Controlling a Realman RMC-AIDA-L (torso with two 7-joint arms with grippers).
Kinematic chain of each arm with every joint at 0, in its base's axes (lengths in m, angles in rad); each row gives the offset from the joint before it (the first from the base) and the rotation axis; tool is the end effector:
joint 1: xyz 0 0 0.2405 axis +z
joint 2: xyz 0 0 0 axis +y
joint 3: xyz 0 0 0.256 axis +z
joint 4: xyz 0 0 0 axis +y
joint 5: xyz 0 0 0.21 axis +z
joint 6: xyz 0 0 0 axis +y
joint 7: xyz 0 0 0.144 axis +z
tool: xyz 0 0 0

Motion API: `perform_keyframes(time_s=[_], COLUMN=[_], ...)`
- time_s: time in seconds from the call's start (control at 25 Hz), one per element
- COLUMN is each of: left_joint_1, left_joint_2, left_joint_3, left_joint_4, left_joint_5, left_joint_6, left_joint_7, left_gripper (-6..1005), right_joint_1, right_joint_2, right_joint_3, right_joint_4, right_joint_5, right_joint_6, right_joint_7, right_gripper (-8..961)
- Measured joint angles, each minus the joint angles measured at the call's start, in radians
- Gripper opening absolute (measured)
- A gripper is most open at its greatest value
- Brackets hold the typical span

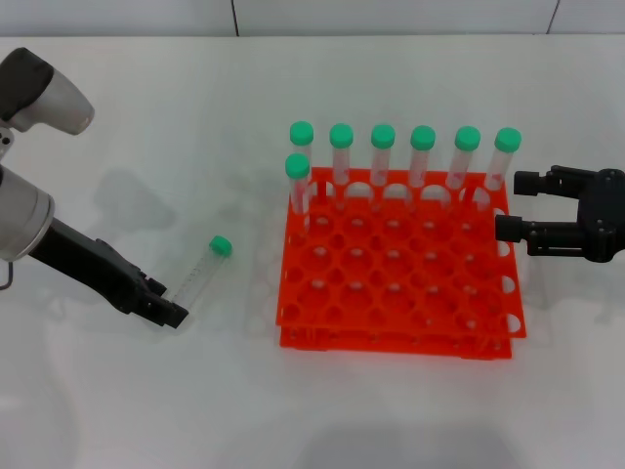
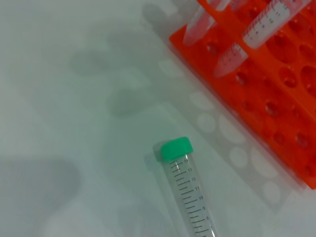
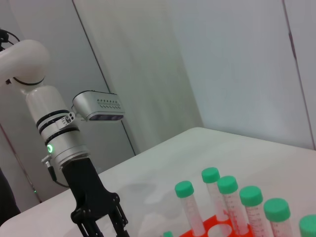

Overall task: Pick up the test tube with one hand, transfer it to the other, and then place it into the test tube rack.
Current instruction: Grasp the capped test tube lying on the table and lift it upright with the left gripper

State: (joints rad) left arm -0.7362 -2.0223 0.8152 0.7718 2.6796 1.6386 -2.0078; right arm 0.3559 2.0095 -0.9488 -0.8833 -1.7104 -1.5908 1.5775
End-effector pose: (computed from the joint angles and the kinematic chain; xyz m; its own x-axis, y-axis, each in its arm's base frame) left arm -0.2689 0.3496 0.0144 0.6983 0.6850 -0.2076 0.6681 -0.7279 -0.1547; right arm 0.2593 0.3128 0.0422 0.7516 -0.3565 -0.5550 -0.4954 -0.8606 -0.1179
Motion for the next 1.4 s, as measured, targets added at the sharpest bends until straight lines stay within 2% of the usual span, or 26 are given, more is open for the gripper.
perform_keyframes(time_s=[0.8,1.4], left_joint_1=[-0.012,-0.019], left_joint_2=[-0.003,-0.007], left_joint_3=[0.03,0.044], left_joint_4=[-0.025,-0.026], left_joint_5=[0.008,0.024], left_joint_6=[-0.02,-0.03], left_joint_7=[-0.01,-0.027], left_gripper=[495,378], right_joint_1=[-0.002,-0.001], right_joint_2=[0.0,0.0], right_joint_3=[0.001,0.001], right_joint_4=[0.001,-0.002], right_joint_5=[0.0,0.0], right_joint_6=[0.0,0.003], right_joint_7=[-0.002,-0.004], right_gripper=[827,826])
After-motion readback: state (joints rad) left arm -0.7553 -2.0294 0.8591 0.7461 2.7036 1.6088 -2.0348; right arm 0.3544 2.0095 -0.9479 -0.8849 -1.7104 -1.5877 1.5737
